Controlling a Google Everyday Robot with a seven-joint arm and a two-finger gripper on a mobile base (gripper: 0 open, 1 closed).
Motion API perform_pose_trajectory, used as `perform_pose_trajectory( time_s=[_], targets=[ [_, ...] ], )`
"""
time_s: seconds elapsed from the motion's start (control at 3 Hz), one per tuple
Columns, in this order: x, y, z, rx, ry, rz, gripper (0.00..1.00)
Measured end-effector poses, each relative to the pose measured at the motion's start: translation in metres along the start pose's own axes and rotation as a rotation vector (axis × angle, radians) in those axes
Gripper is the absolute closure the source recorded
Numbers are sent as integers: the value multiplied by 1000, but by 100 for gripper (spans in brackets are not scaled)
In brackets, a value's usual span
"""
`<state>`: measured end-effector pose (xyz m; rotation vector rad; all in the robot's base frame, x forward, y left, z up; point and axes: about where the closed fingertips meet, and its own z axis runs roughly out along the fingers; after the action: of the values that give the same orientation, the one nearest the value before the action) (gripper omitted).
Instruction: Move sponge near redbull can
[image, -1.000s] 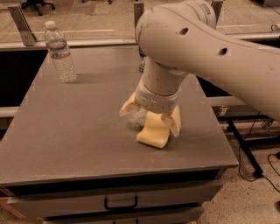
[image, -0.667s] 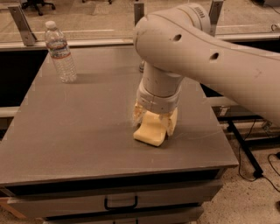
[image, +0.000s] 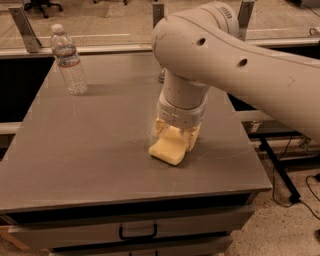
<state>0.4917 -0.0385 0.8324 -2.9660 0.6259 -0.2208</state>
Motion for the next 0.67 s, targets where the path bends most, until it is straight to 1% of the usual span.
perform_pose_trajectory(
  time_s=[0.33, 0.67],
  targets=[
    [0, 0, -1, 0, 0, 0, 100],
    [29, -14, -11, 56, -8, 43, 100]
  ],
)
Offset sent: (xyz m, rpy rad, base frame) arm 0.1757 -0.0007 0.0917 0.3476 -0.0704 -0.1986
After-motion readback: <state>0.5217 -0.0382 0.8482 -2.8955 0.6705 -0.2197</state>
